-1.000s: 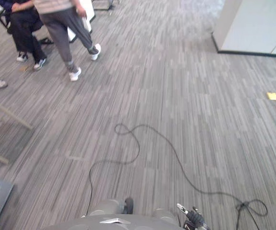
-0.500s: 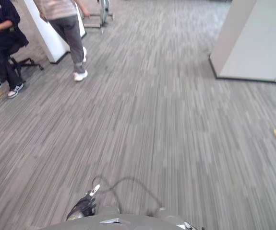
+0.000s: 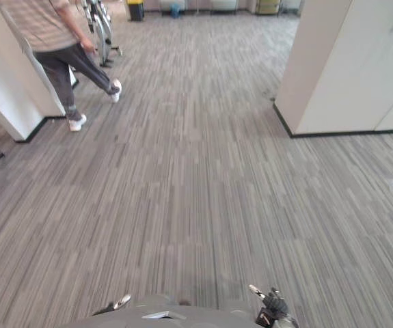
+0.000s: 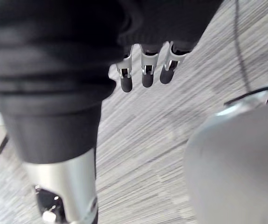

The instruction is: Organize washtable

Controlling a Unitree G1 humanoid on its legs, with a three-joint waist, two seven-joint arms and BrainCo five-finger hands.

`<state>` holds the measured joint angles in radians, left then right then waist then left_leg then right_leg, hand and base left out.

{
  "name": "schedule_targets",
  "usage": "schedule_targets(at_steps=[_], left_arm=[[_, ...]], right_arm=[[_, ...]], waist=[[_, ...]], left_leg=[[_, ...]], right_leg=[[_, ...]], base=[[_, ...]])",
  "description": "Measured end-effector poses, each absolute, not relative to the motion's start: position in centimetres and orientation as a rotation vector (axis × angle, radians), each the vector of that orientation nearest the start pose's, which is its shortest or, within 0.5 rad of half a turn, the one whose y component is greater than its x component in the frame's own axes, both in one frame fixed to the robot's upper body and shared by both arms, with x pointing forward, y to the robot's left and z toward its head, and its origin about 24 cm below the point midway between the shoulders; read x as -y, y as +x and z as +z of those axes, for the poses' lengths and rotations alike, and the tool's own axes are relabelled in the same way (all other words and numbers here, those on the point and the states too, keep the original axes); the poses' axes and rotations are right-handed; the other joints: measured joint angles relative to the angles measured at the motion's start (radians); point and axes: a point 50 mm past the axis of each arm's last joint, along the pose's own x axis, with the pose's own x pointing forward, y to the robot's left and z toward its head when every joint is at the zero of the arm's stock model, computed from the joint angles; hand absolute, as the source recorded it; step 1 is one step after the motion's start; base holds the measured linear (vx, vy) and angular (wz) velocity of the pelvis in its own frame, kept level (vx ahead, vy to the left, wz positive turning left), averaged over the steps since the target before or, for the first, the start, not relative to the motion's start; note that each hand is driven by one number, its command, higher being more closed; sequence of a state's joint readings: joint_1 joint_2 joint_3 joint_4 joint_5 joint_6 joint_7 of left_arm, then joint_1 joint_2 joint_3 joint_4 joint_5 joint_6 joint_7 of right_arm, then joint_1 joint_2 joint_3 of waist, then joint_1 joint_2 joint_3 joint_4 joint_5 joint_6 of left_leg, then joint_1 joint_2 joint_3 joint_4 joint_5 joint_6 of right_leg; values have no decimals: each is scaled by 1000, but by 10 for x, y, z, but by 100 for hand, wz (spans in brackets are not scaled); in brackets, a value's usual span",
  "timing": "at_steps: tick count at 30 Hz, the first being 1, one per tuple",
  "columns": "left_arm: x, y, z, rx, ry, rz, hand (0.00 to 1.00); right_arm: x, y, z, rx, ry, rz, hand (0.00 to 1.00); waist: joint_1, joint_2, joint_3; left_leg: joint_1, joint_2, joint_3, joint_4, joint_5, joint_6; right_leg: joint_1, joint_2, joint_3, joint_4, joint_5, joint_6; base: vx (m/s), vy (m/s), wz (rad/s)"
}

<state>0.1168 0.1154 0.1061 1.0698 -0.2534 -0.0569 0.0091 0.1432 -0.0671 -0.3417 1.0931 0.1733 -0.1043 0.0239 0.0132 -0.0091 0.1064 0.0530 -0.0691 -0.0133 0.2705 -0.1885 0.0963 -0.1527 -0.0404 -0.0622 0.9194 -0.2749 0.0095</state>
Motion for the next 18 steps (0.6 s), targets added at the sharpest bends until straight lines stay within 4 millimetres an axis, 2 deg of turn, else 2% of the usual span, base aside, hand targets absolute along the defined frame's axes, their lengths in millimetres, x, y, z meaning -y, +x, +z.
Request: schedule_targets(at_steps=[1,2,3,4,5,6,7,8,9,10,11,12,13,14,15,16,17,18], left_arm=[[-202,96,-159,-1030,-187,315,0],[-191,113,-155,-974,-220,293,0],[-186,120,-153,-952,-231,280,0],[-182,124,-152,-941,-244,268,0],[-172,123,-153,-947,-281,267,0],[-170,117,-155,-960,-300,281,0],[-168,108,-158,-977,-331,314,0],[-170,109,-158,-971,-345,334,0],[-167,105,-159,-979,-394,375,0],[-170,97,-162,-995,-430,426,0],[-172,94,-163,-1008,-430,437,0],[-180,90,-164,-1023,-411,453,0],[-189,81,-165,-1038,-408,483,0],[-193,79,-165,-1040,-391,485,0],[-197,80,-163,-1021,-390,496,0],[-199,80,-163,-1013,-392,504,0],[-199,80,-163,-1012,-392,506,0],[-200,78,-163,-1016,-392,512,0]], right_arm=[[222,52,-164,-1079,262,-501,0],[223,45,-165,-1093,266,-517,0],[222,41,-165,-1107,260,-517,0],[219,29,-168,-1145,279,-538,0],[213,16,-170,-1194,292,-550,0],[213,8,-170,-1217,290,-561,0],[215,-1,-171,-1248,284,-569,0],[214,-2,-171,-1252,285,-568,0],[227,0,-168,-1240,253,-582,0],[239,6,-165,-1220,225,-595,0],[243,9,-164,-1209,214,-597,0],[243,10,-164,-1214,204,-598,0],[241,14,-165,-1217,189,-577,0],[240,14,-165,-1222,179,-565,0],[238,20,-165,-1202,192,-565,0],[236,34,-165,-1159,202,-548,0],[234,40,-164,-1143,209,-543,0],[232,53,-163,-1101,227,-535,0]], waist=[[-7,21,-7],[-8,22,-6],[-7,22,-5],[-12,2,-8],[-22,-7,-13],[-29,8,-23],[-35,17,-48],[-34,17,-50],[-31,69,-53],[-24,91,-51],[-16,100,-43],[-3,90,-20],[4,66,-3],[7,55,-1],[16,43,10],[29,39,12],[33,38,12],[38,40,11]], left_leg=[[57,20,-26,-28,-29,-2],[89,36,-44,-30,-73,-7],[107,41,-51,-29,-96,-12],[142,42,-72,-28,-146,-19],[191,55,-92,-28,-198,-15],[229,75,-105,-35,-215,-26],[230,98,-109,79,-228,-24],[183,102,-97,215,-215,-44],[73,150,-90,490,-99,-103],[-34,183,-88,710,115,-144],[-70,204,-66,798,137,-151],[-119,243,2,904,118,-122],[-158,249,52,934,92,-94],[-184,248,71,931,75,-98],[-236,243,109,867,22,-103],[-271,217,122,721,-14,-119],[-278,198,120,607,-18,-124],[-271,176,116,410,-9,-135]], right_leg=[[-64,2,-36,-172,-4,8],[-112,-7,-63,-405,47,38],[-125,-10,-65,-527,90,48],[-148,-37,-61,-722,160,79],[-181,-61,-67,-739,184,76],[-189,-61,-89,-694,207,60],[-180,-55,-128,-623,302,25],[-163,-53,-130,-611,360,-10],[-119,-14,-162,-594,337,-43],[-60,20,-169,-612,289,-64],[-15,34,-169,-628,271,-72],[86,46,-162,-666,247,-82],[170,41,-141,-704,243,-87],[203,35,-140,-723,243,-87],[267,27,-133,-762,243,-87],[303,14,-116,-793,235,-73],[317,9,-113,-806,224,-57],[336,0,-113,-816,194,-33]], base=[[674,-167,46],[651,-194,42],[688,-268,40],[751,-400,48],[811,-461,58],[856,-458,64],[659,-332,51],[693,-350,42],[510,-294,15],[440,-242,0],[318,-152,-10],[200,-81,-19],[138,-50,-18],[13,-3,-21],[-99,49,-31],[-144,55,-42],[-14,15,-55],[257,-29,-36]])
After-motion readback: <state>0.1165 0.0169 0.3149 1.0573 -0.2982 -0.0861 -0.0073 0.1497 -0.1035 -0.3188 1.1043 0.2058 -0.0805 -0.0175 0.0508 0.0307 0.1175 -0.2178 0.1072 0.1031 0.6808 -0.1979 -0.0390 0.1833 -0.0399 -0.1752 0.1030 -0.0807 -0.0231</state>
